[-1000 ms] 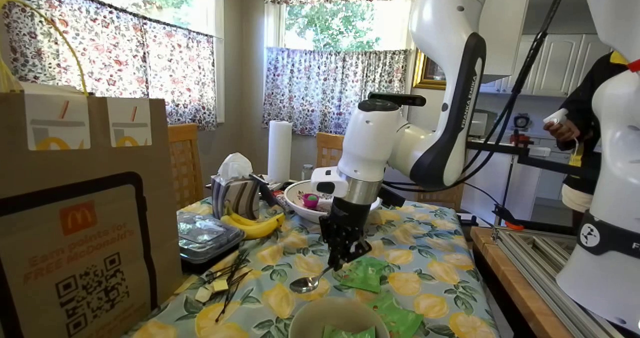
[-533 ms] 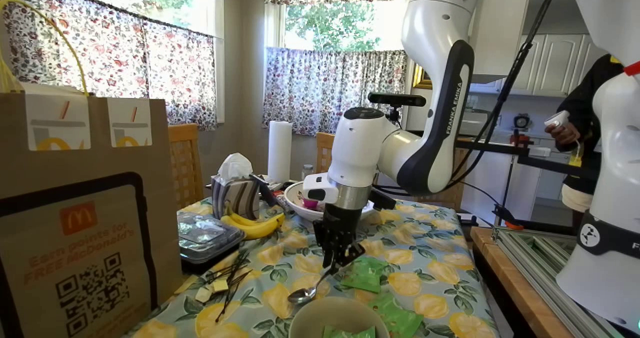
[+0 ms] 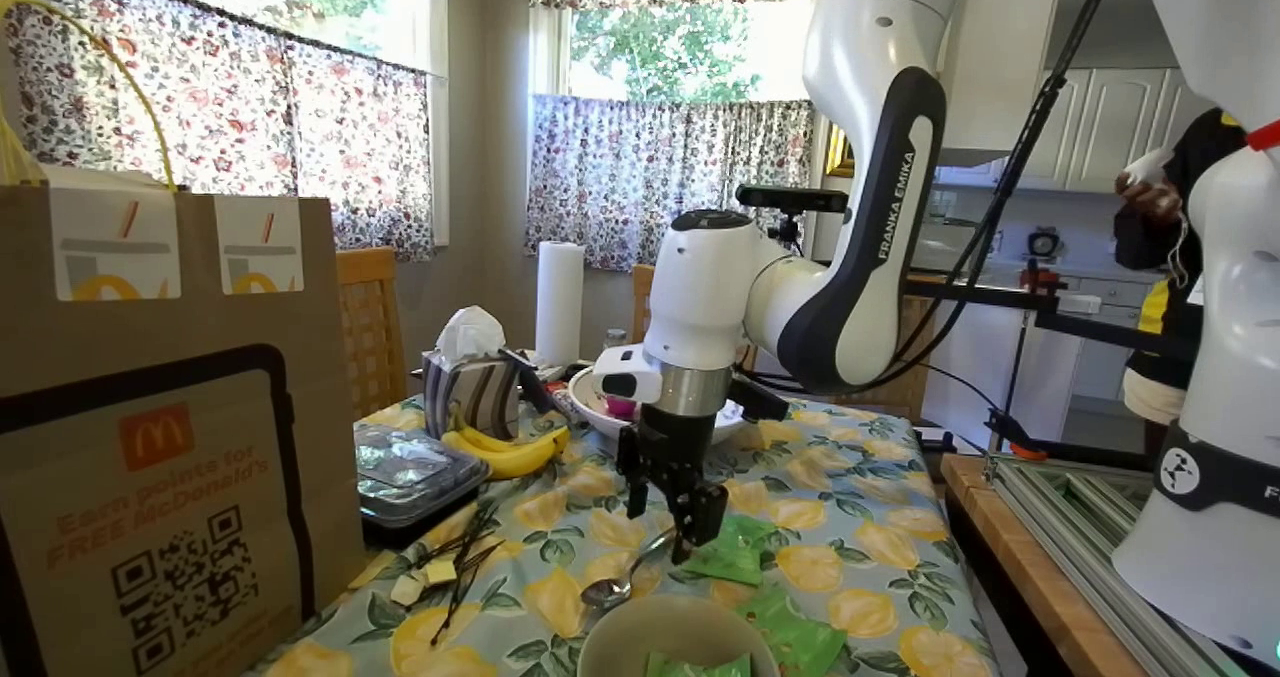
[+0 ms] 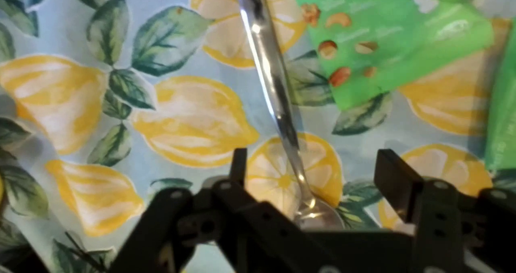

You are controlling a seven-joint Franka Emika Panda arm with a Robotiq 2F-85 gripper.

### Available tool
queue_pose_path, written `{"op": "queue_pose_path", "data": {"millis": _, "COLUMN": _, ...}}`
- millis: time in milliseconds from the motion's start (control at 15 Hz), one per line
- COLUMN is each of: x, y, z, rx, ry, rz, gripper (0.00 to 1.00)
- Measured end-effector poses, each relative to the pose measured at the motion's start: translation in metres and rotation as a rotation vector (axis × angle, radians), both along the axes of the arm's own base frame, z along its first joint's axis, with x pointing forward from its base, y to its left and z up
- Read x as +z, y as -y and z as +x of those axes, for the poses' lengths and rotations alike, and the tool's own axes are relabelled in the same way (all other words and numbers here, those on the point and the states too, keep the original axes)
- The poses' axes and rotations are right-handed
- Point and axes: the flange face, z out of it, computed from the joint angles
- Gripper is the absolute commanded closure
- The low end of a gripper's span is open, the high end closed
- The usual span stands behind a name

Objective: Put one green sachet on the silver spoon then use the spoon to place the sachet in the grey bowl.

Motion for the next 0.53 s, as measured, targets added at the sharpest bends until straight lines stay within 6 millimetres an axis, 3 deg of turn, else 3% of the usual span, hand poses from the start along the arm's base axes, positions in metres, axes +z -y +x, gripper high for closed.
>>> {"op": "queue_pose_path", "data": {"millis": 333, "x": 0.033, "y": -0.051, "z": -0.024, "rx": -0.170, "ry": -0.032, "rz": 0.135, "gripper": 0.00}}
{"op": "queue_pose_path", "data": {"millis": 533, "x": 0.059, "y": -0.068, "z": -0.040, "rx": -0.260, "ry": -0.044, "rz": 0.168, "gripper": 0.00}}
